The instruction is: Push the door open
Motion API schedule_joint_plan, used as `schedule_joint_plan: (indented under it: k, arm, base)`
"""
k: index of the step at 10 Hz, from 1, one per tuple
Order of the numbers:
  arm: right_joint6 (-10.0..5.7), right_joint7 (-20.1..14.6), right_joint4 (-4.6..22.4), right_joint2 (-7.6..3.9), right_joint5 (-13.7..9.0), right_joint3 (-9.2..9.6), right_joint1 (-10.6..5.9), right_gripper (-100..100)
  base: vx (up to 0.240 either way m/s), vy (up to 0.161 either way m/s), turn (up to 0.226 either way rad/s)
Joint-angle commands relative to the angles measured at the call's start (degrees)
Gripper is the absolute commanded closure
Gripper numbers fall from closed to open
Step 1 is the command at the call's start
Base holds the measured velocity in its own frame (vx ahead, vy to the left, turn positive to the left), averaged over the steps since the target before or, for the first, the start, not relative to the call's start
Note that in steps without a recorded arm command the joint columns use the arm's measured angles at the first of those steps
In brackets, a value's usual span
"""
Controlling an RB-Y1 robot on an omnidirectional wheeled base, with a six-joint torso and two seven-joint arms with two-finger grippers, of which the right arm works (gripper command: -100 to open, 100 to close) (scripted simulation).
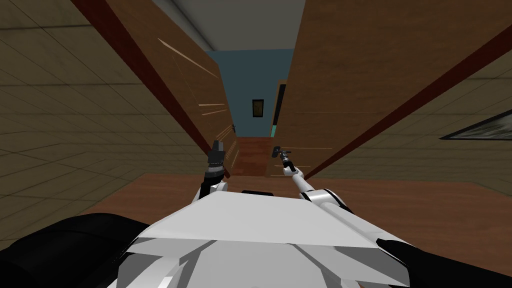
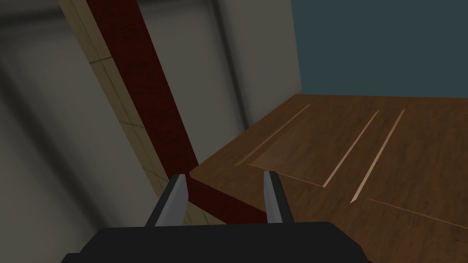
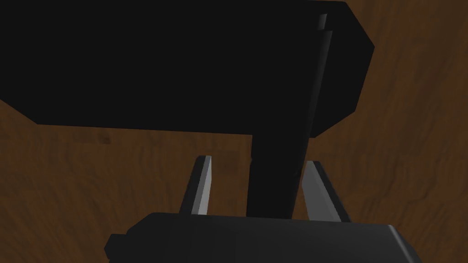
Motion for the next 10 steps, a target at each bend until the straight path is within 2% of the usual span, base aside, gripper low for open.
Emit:
schedule_joint_plan:
  k: [1, 5, 10]
  arm:
    - [0.01, 0.0, 0.0, 0.00, 0.0, 0.01, 0.03, 100]
    - [0.01, 0.0, 0.0, 0.00, 0.0, 0.01, 0.03, 100]
    - [-0.05, 1.1, 0.8, -0.68, -0.6, -2.54, -0.16, 100]
  base:
    - [-0.020, -0.003, 0.007]
    - [-0.003, -0.001, 0.003]
    - [0.158, 0.055, -0.036]
